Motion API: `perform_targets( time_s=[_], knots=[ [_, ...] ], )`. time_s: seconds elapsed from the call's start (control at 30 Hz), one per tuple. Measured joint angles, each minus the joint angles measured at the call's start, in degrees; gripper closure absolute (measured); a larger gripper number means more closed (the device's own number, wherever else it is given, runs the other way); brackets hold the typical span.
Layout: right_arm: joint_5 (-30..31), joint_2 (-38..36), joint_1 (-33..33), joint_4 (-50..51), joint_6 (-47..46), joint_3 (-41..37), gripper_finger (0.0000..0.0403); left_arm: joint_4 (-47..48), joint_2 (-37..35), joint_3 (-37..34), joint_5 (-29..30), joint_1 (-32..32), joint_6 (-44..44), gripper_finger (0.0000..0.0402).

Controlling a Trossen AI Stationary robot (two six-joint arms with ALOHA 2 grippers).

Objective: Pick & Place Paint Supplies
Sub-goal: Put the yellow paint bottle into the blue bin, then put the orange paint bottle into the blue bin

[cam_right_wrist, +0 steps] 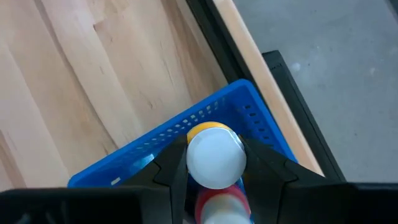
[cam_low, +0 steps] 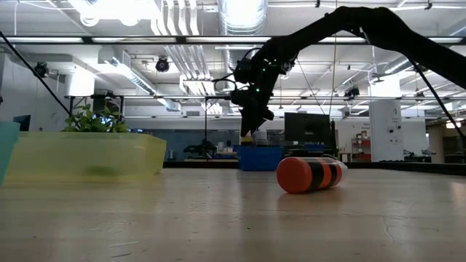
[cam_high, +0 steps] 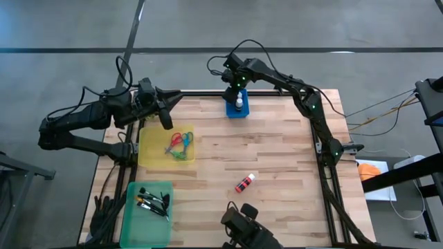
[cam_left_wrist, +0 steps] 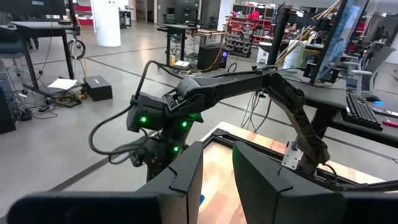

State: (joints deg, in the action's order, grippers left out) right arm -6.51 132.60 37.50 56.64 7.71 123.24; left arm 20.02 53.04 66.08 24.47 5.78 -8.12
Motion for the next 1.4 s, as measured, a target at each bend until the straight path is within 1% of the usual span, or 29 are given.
perform_targets(
  time_s=[0.23, 0.43, 0.6, 0.67, 0.73, 0.93, 1.13, 1.23, 1.3, 1.33, 1.4],
  knots=[
    [-0.52, 0.0, -0.13, -0.81, 0.18, -2.11, 0.029, 0.01, 0.0, 0.0, 0.0, 0.0, -0.28, 0.0302],
    [-4.29, -0.07, -0.09, -1.26, 0.57, -2.47, 0.0288, 0.01, 0.0, 0.0, 0.0, 0.0, -0.68, 0.0302],
    [-4.67, -0.08, -0.11, -1.54, -0.01, -2.51, 0.0222, 0.03, 0.0, 0.0, 0.0, 0.0, -0.92, 0.0302],
    [-4.66, -0.22, -0.11, -1.54, 0.04, -2.51, 0.0206, 0.02, 0.0, 0.0, 0.0, 0.0, -0.94, 0.0302],
    [-4.6, -0.43, -0.11, -1.54, 0.08, -2.51, 0.0199, 0.03, 0.0, 0.0, 0.0, 0.0, -0.96, 0.0302],
    [-4.09, -2.03, -0.11, -1.66, -0.31, -1.75, 0.0195, 0.03, 0.0, 0.0, 0.0, 0.0, -1.09, 0.0302],
    [-3.86, -5.14, -0.11, -2.04, -0.63, -1.66, 0.0193, 0.03, 0.0, 0.0, 0.0, 0.0, -1.07, 0.0302],
    [-4.17, -7.36, -0.37, -0.64, -0.74, -1.66, 0.0193, 0.03, 0.0, 0.0, 0.0, 0.0, -1.05, 0.0302],
    [-6.48, -9.39, -0.52, 1.65, -0.91, -1.66, 0.0193, 0.18, 0.0, 0.0, -0.02, 0.0, -1.03, 0.0302],
    [-8.75, -10.36, -0.77, 3.26, -1.19, -1.66, 0.0193, 0.32, 0.0, 0.0, -0.02, -0.02, -1.03, 0.0302],
    [-15.36, -12.55, -1.42, 7.02, -0.83, -1.95, 0.0193, 0.95, 0.0, 0.0, -0.02, -0.02, -0.87, 0.0302]
  ],
)
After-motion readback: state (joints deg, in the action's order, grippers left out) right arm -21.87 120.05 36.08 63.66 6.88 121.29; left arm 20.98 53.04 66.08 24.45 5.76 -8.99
